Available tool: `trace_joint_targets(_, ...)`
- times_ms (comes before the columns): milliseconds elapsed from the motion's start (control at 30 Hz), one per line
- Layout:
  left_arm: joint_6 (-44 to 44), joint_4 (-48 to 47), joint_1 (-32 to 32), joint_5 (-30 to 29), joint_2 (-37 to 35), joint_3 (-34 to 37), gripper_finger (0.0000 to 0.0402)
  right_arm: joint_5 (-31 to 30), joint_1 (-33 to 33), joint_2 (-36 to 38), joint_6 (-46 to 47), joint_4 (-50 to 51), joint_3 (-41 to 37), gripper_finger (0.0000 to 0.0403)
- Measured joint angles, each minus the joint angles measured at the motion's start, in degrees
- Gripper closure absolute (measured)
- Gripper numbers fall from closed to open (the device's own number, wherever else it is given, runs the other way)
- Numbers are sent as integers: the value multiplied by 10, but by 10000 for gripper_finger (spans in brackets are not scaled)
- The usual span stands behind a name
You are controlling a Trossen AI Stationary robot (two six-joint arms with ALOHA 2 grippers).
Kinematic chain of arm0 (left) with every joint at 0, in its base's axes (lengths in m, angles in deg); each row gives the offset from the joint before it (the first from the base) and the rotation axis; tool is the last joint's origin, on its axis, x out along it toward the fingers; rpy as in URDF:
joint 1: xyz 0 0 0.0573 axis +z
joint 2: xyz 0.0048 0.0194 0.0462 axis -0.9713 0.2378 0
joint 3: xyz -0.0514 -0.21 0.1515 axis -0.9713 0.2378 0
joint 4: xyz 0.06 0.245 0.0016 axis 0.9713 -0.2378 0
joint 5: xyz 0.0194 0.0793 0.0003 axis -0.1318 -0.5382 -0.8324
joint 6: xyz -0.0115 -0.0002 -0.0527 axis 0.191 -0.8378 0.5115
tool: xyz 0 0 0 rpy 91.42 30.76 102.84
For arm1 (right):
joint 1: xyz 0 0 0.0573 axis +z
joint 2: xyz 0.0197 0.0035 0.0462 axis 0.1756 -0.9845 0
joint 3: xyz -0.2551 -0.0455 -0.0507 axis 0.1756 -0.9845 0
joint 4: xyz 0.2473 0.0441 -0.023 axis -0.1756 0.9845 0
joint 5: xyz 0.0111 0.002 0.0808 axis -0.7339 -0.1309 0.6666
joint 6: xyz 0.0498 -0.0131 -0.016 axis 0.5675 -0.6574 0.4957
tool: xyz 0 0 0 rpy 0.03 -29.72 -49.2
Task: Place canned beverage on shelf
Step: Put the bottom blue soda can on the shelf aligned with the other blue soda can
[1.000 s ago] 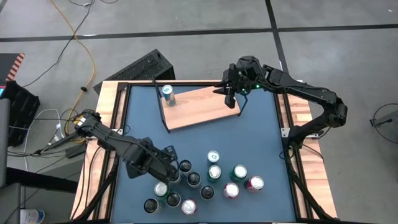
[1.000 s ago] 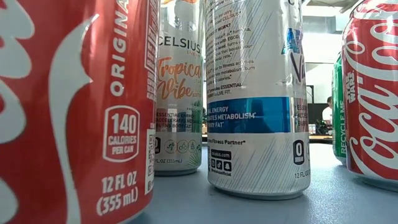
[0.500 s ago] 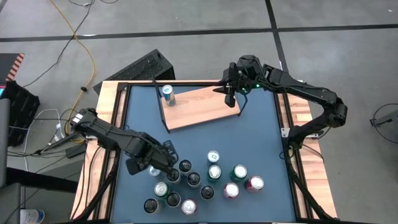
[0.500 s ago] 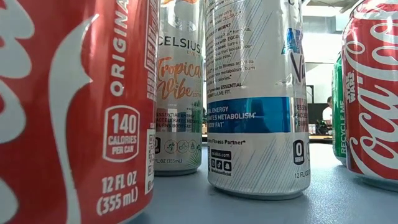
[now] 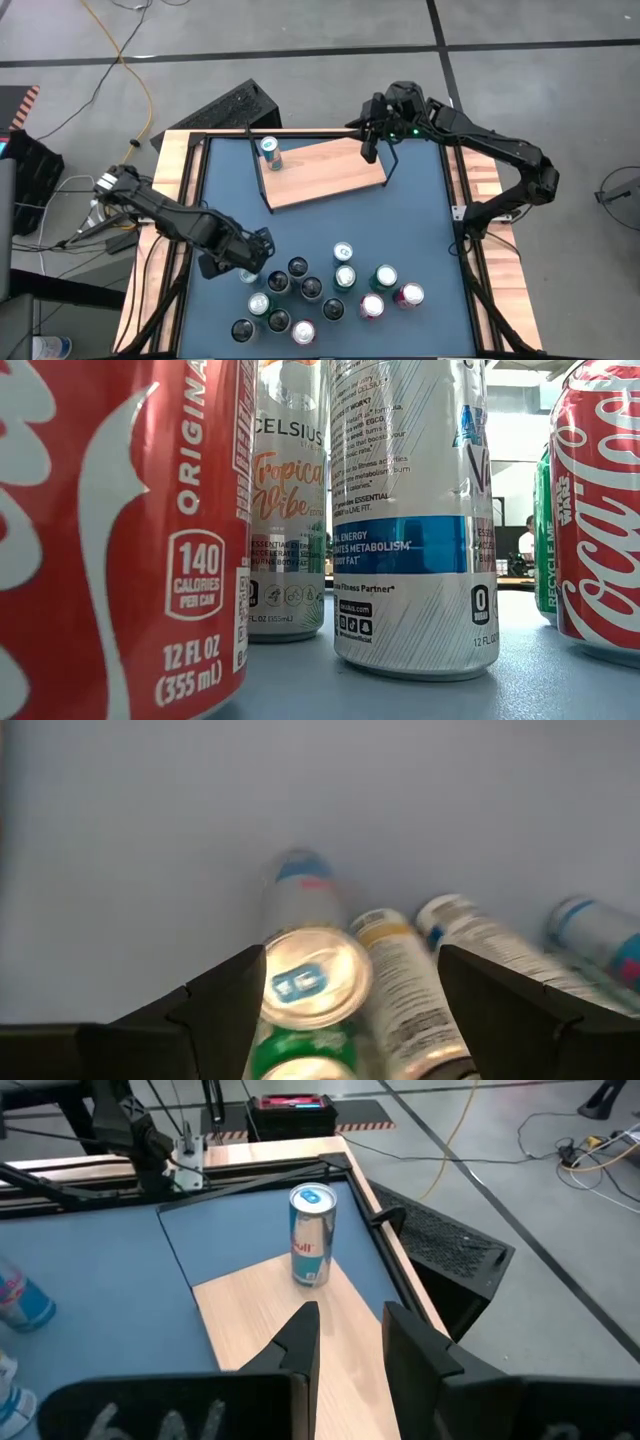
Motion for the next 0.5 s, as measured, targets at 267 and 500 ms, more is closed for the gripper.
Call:
trace_joint_targets(267, 6, 34, -27, 13, 18, -1, 118, 0, 2, 0, 0, 4, 0, 307)
trace_joint_targets(500, 3, 21, -40, 40, 48, -1, 118, 1, 2, 0, 0, 23, 0, 307)
